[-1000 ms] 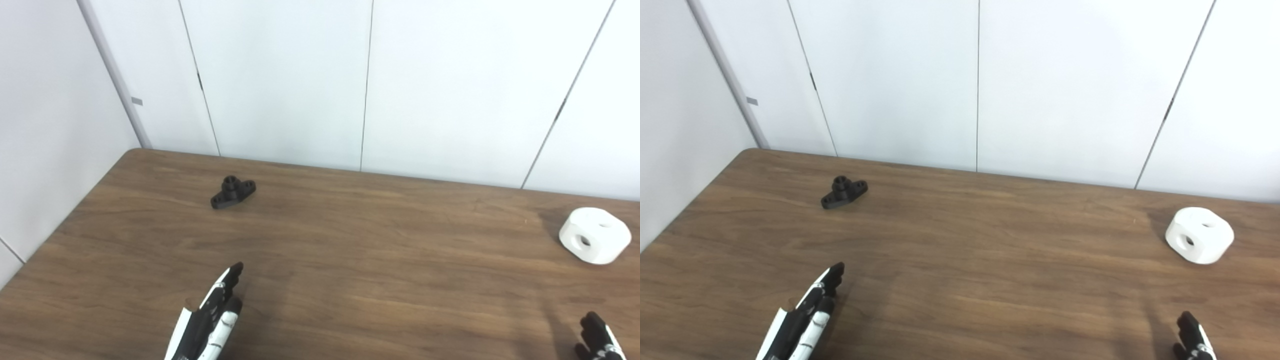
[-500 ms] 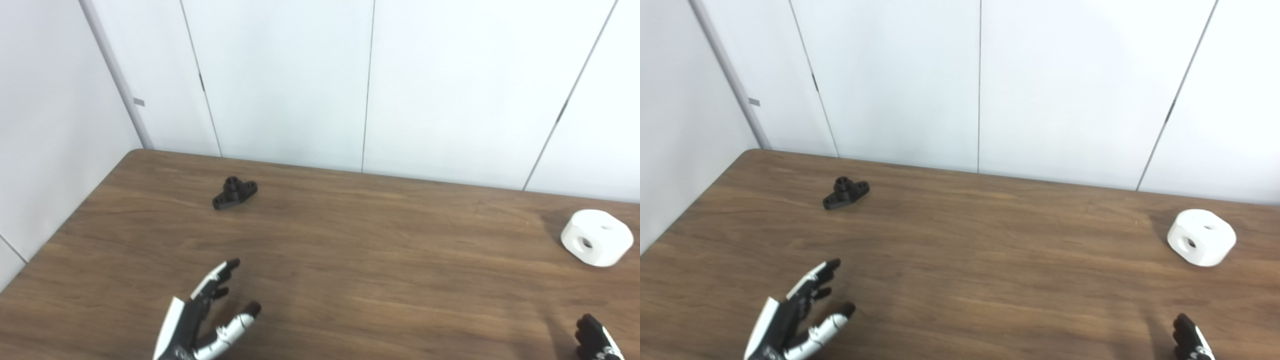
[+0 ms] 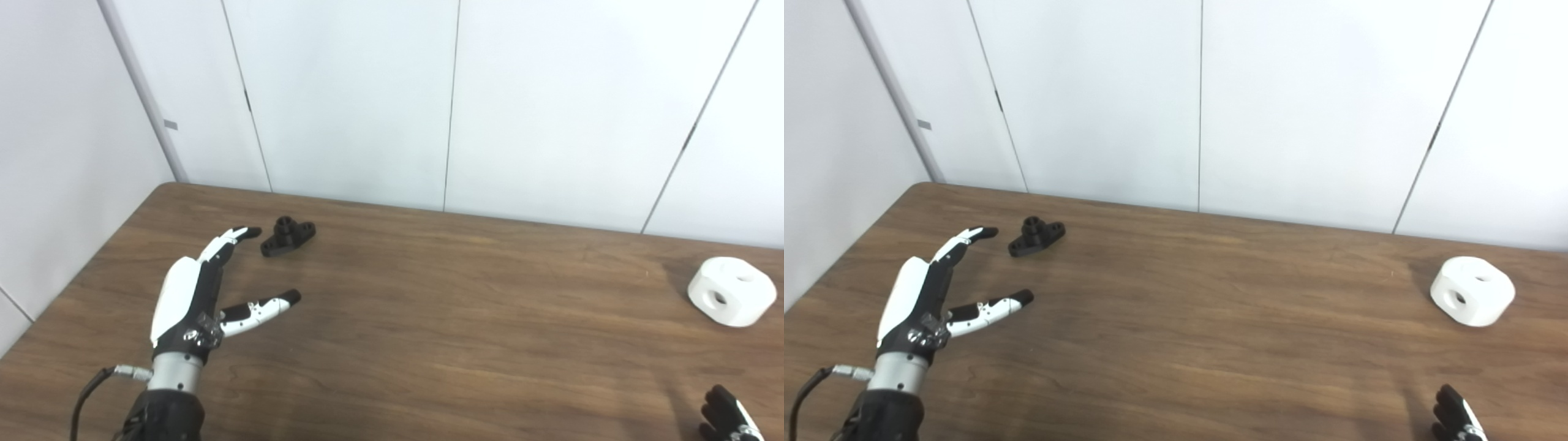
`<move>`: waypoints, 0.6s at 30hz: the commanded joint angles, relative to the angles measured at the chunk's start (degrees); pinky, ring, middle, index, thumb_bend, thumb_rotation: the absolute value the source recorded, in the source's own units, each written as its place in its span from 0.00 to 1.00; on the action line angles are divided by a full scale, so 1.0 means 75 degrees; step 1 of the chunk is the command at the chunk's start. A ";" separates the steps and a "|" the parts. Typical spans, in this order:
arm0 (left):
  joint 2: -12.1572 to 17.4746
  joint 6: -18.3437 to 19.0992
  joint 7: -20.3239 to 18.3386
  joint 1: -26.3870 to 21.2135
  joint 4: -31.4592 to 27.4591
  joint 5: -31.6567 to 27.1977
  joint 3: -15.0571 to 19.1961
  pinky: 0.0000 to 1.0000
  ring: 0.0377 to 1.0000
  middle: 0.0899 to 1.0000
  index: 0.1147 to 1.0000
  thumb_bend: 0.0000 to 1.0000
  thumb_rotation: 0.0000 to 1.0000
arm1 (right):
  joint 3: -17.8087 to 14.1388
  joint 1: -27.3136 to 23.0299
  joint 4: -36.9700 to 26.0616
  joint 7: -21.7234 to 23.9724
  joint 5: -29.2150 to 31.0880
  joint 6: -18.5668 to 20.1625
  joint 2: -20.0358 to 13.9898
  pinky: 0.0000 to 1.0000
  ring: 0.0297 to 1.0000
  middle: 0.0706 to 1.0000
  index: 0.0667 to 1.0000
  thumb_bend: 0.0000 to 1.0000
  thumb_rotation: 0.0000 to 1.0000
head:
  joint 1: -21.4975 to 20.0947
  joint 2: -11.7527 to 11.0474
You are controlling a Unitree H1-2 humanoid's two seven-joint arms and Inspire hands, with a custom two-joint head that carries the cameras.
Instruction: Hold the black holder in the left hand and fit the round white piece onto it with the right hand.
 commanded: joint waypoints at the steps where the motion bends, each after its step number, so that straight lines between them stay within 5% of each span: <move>1: 0.0302 -0.0025 0.0045 -0.0362 0.0101 0.0066 0.0099 0.91 0.94 0.91 0.82 0.84 0.30 | -0.0024 -0.0073 0.0087 -0.0097 -0.0078 -0.0110 0.0188 0.90 0.93 0.93 0.90 0.60 0.94 | 0.0002 0.0011; 18: 0.1154 -0.0188 0.0627 -0.1856 0.3140 0.0585 -0.0360 1.00 1.00 0.97 0.84 0.85 0.38 | 0.0050 -0.0173 0.0256 -0.0208 -0.0548 -0.0295 0.0202 0.88 0.93 0.93 0.90 0.54 0.94 | -0.0105 -0.0042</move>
